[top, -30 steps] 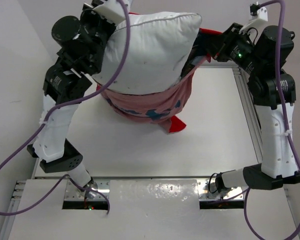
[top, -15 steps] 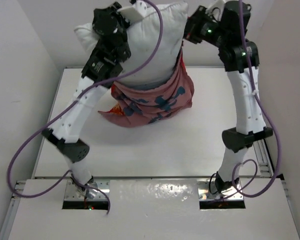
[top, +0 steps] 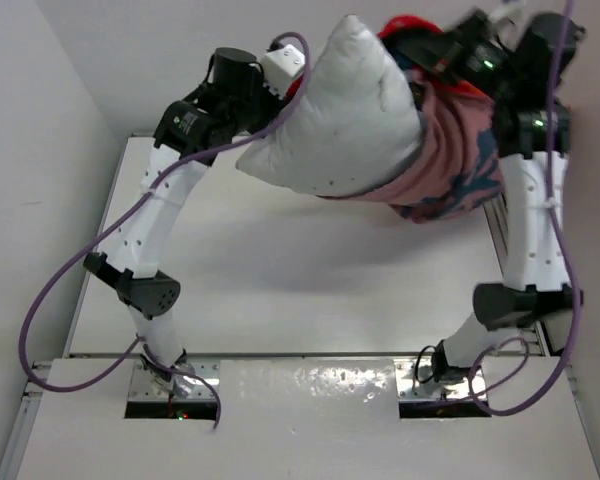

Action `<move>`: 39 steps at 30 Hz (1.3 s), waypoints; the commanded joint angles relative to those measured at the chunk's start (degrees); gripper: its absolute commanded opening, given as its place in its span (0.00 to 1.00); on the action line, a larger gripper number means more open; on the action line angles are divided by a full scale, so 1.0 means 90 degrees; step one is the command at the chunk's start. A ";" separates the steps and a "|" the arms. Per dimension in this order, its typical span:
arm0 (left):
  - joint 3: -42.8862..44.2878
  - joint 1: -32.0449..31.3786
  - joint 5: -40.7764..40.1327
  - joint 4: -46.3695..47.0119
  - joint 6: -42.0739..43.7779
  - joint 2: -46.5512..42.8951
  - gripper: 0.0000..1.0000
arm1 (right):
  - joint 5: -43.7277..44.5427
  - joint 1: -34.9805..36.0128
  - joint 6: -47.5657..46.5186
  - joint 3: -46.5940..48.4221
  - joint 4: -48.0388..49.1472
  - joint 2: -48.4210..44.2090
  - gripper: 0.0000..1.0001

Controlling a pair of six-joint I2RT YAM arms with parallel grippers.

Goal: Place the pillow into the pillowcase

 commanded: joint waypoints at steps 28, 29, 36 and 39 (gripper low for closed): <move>0.1546 0.3255 0.4531 0.0546 -0.2939 -0.0952 0.00 | -0.0617 -0.0831 0.0883 -0.3474 0.1239 -0.1690 0.00; 0.1741 0.3255 0.4544 0.0547 -0.2891 -0.0933 0.00 | -0.0094 -0.0576 0.0649 -0.3386 0.1163 -0.1787 0.00; 0.1143 0.3684 0.3557 0.0986 -0.2803 -0.0494 0.00 | -0.0271 -0.1193 0.0176 -0.1330 -0.0858 -0.0443 0.00; 0.2506 0.4056 0.3958 0.1152 -0.2813 -0.0630 0.00 | -0.0440 -0.1364 0.0528 -0.0425 -0.0385 -0.0672 0.00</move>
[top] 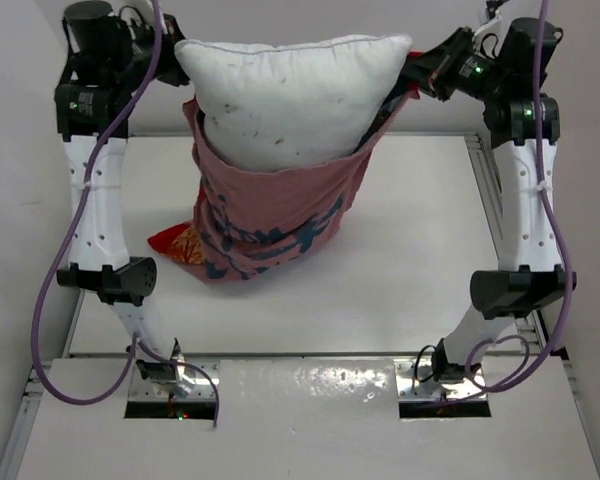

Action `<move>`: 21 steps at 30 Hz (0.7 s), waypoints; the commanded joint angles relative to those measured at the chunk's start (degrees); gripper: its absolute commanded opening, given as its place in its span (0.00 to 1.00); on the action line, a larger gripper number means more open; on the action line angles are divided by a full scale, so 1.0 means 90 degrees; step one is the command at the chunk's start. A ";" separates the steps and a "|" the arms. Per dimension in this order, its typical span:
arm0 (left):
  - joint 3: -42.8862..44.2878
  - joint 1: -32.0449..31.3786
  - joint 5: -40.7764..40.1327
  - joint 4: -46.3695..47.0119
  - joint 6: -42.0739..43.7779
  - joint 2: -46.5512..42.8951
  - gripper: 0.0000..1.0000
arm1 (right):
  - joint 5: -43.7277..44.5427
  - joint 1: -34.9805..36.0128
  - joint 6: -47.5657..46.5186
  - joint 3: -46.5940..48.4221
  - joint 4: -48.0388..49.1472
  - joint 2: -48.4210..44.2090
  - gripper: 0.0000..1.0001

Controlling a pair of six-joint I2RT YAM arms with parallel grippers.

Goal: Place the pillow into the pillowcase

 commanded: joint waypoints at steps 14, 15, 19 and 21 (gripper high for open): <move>-0.0135 0.0603 -0.0004 0.0696 0.0321 -0.1005 0.00 | -0.0043 -0.0428 0.0611 -0.0916 0.1781 -0.1012 0.00; -0.0137 0.0603 0.0113 0.0707 0.0379 -0.1044 0.00 | 0.0230 -0.0185 0.0406 -0.0972 0.1761 -0.1119 0.00; 0.0575 0.0593 0.0124 0.0667 0.0468 -0.0995 0.00 | 0.0439 -0.0162 0.0508 -0.1228 0.2327 -0.1414 0.00; 0.1584 0.0593 -0.0089 0.0697 0.0652 -0.0996 0.00 | 0.0050 -0.0492 0.1122 -0.0439 0.2763 -0.1355 0.00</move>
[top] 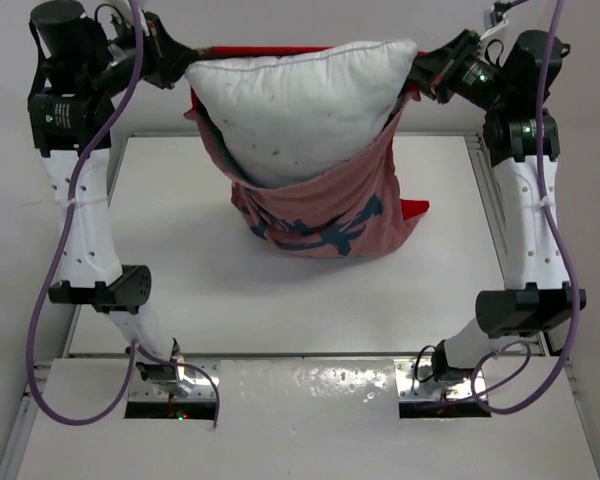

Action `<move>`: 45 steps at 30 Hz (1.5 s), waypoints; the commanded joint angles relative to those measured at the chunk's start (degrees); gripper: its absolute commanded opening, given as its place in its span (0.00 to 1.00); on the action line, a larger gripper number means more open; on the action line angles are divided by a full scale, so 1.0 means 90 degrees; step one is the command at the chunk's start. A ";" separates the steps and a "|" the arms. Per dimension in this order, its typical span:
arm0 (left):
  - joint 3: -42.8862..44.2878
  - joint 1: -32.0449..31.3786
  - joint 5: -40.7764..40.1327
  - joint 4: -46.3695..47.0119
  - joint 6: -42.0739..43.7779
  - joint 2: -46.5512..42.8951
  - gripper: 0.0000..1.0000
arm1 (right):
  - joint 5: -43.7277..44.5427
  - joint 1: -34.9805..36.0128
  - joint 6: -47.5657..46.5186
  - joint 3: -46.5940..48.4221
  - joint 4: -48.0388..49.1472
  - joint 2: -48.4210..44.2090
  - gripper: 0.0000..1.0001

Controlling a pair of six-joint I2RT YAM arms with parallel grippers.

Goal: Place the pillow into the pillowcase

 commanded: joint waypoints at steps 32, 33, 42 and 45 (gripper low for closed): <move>-0.0239 0.0780 -0.1805 0.1646 0.0337 -0.1006 0.00 | 0.0831 -0.0782 -0.0428 0.0118 -0.0105 -0.0911 0.00; -0.0052 0.0809 -0.2059 0.1620 0.0308 -0.0890 0.00 | 0.0284 -0.1054 -0.0146 0.0609 -0.0206 -0.0569 0.00; 0.0974 0.0897 -0.2443 0.1376 0.1021 -0.0927 0.00 | 0.0631 -0.1808 0.0756 -0.0426 0.2566 -0.2234 0.00; -0.0629 0.0907 -0.1413 0.1025 0.0661 -0.1064 0.00 | 0.0309 -0.1615 0.1282 -0.2565 0.2840 -0.2304 0.00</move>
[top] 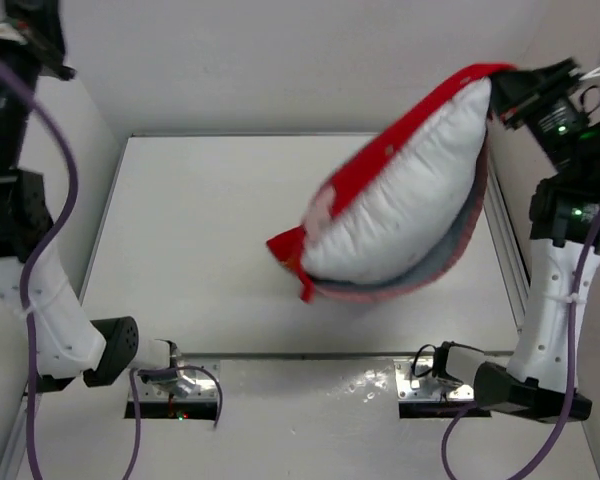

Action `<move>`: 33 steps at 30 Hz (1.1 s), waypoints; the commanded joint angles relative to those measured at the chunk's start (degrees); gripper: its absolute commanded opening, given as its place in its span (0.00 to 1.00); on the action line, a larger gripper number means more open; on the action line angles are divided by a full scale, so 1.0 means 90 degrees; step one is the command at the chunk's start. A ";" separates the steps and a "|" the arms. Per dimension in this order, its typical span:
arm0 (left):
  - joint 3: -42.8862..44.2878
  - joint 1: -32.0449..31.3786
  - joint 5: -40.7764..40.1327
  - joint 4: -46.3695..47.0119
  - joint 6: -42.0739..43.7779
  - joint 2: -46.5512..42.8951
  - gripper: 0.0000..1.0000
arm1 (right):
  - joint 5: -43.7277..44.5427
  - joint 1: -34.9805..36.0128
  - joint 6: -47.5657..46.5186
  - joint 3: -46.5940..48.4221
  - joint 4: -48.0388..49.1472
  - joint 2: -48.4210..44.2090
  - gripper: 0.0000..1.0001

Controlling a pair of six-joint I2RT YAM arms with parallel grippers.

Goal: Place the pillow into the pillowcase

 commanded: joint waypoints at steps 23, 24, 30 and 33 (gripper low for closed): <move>-0.3931 -0.2238 0.3655 -0.1709 0.0683 0.0246 0.96 | 0.3642 0.3739 -0.1784 0.1444 -0.1504 0.2728 0.00; -0.3921 -0.2218 0.3626 -0.1670 0.0683 0.0256 0.97 | 0.3603 0.3768 -0.1843 0.1435 -0.1504 0.2728 0.00; -0.3250 -0.2160 0.3294 -0.1572 0.0732 0.0353 0.99 | 0.3767 0.3788 -0.2107 0.1396 -0.1748 0.2601 0.00; -0.2566 -0.2159 0.3410 -0.1688 0.0664 0.0451 1.00 | 0.3885 0.3739 -0.2175 0.1269 -0.1778 0.2523 0.00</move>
